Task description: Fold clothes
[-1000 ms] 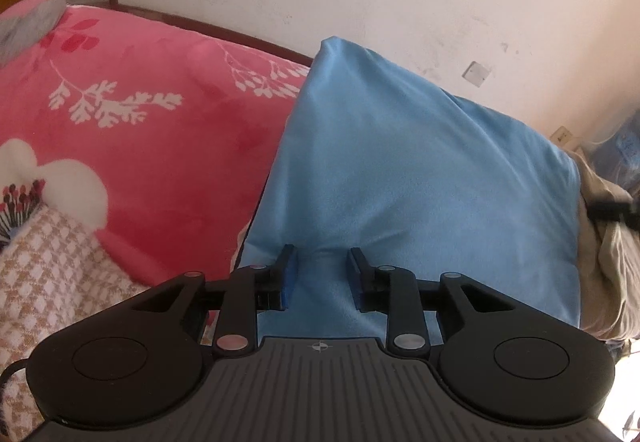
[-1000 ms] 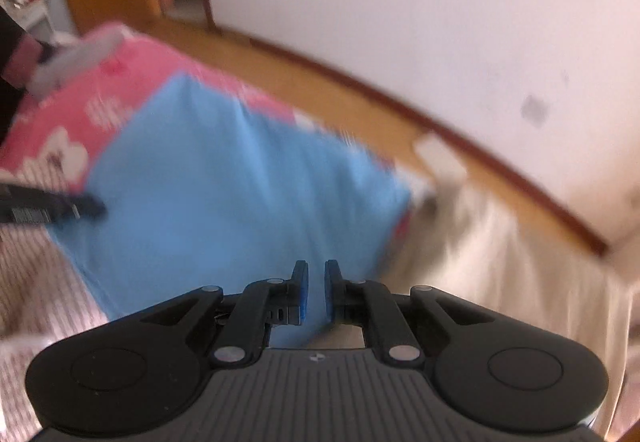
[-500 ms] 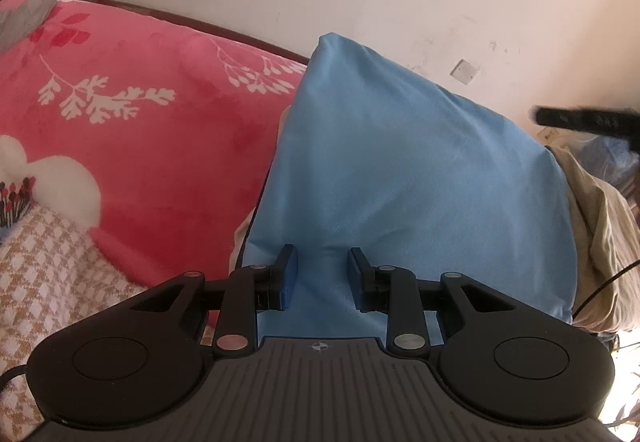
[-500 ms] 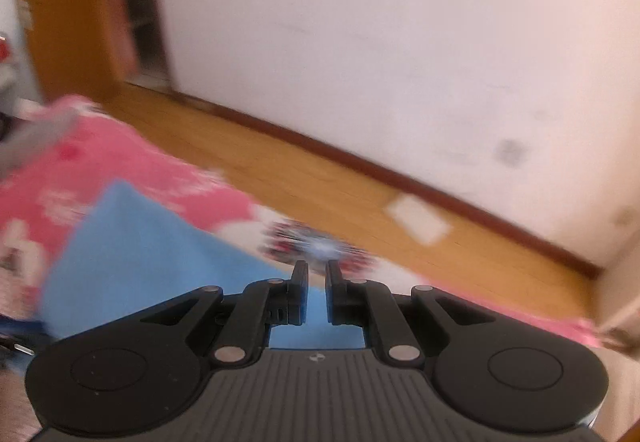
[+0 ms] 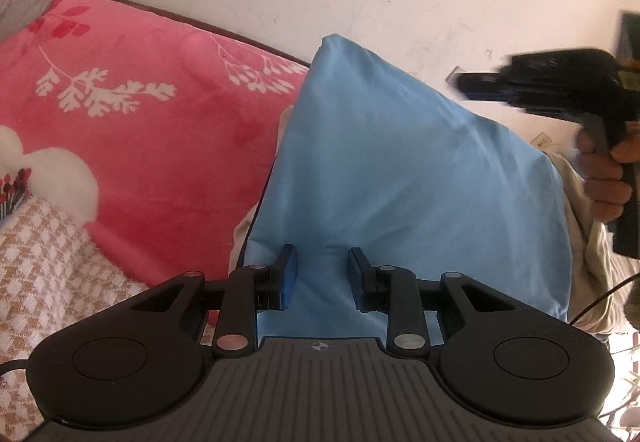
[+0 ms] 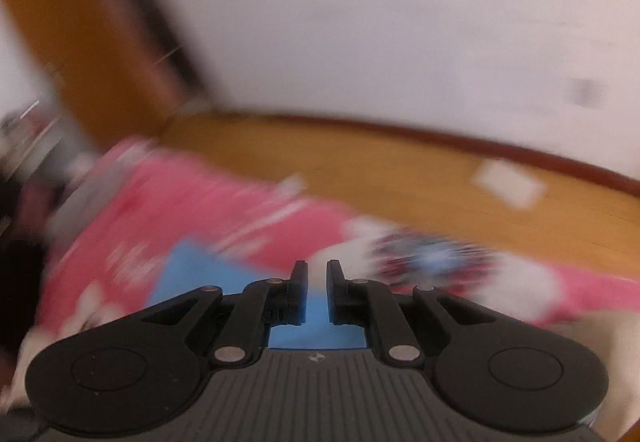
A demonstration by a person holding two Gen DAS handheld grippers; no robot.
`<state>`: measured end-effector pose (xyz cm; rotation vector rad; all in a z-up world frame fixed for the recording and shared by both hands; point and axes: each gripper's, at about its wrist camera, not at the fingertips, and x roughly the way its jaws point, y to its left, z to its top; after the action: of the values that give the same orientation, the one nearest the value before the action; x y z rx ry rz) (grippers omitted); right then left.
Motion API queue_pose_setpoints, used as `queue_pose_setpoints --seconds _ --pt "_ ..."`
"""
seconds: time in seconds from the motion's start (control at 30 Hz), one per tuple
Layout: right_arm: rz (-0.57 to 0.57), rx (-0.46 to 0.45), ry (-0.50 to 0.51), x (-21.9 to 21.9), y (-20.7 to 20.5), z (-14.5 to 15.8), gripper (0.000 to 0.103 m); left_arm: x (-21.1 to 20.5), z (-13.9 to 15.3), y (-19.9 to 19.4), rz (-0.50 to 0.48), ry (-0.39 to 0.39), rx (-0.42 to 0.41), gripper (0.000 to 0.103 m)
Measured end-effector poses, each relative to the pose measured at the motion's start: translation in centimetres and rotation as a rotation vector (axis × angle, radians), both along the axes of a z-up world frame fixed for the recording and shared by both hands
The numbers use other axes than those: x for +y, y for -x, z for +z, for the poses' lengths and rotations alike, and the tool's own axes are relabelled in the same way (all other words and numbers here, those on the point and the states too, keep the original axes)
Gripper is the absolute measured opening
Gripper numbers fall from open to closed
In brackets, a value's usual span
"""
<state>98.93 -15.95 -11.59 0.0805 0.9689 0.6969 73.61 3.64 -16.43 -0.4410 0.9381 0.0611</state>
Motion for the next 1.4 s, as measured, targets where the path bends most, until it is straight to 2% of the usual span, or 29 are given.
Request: queue_pose_setpoints --seconds 0.1,0.23,0.33,0.4,0.53,0.6,0.67,0.7,0.8,0.93,1.03,1.1,1.2,1.3,1.4 --pt "-0.001 0.084 -0.035 2.4 -1.1 -2.0 0.014 0.0 0.1 0.1 0.001 0.001 0.0 0.029" --pt "-0.218 0.069 -0.111 0.8 -2.4 -1.2 0.015 0.4 0.1 0.1 -0.006 0.017 0.009 0.029" --pt "-0.141 0.054 -0.177 -0.3 -0.3 1.2 0.015 0.6 0.0 0.2 -0.015 0.028 0.007 0.029" --pt "-0.064 0.063 -0.166 -1.2 2.3 2.1 0.015 0.8 -0.1 0.2 -0.022 0.035 0.006 0.029" --pt "-0.031 0.09 -0.017 -5.6 8.4 1.7 0.016 1.1 -0.2 0.3 -0.035 0.049 0.002 0.029" --pt "-0.042 0.114 0.122 -7.4 10.8 0.6 0.016 1.3 -0.2 0.3 -0.041 0.056 0.001 0.029" --pt "-0.044 0.085 0.309 -8.1 13.2 0.0 0.016 1.4 -0.2 0.4 -0.046 0.057 0.002 0.029" --pt "-0.045 0.063 0.363 -8.3 14.2 0.2 0.016 1.3 -0.2 0.4 -0.048 0.052 0.004 0.03" --pt "-0.024 0.016 0.288 -8.0 16.0 2.0 0.016 1.2 0.0 0.5 -0.053 0.037 0.011 0.032" --pt "0.065 -0.001 0.214 -5.8 16.7 1.8 0.016 0.9 0.3 0.5 -0.059 0.017 0.021 0.034" --pt "0.088 0.082 0.259 -5.9 17.3 -0.4 0.016 1.1 0.8 1.6 -0.068 -0.003 0.04 0.037" --pt "0.089 0.154 0.294 -6.9 19.0 -1.5 0.016 1.3 1.5 2.8 -0.072 -0.039 0.061 0.044" --pt "0.095 0.271 0.309 -8.3 21.7 -2.3 0.016 1.7 3.0 4.9 -0.085 -0.095 0.073 0.048" --pt "0.094 0.283 0.286 -7.8 22.8 -2.5 0.016 2.2 4.4 5.6 -0.136 -0.11 0.047 0.059" --pt "0.021 0.301 0.222 -5.9 22.3 -3.8 0.016 2.3 3.2 4.1 -0.233 -0.143 0.086 0.061"
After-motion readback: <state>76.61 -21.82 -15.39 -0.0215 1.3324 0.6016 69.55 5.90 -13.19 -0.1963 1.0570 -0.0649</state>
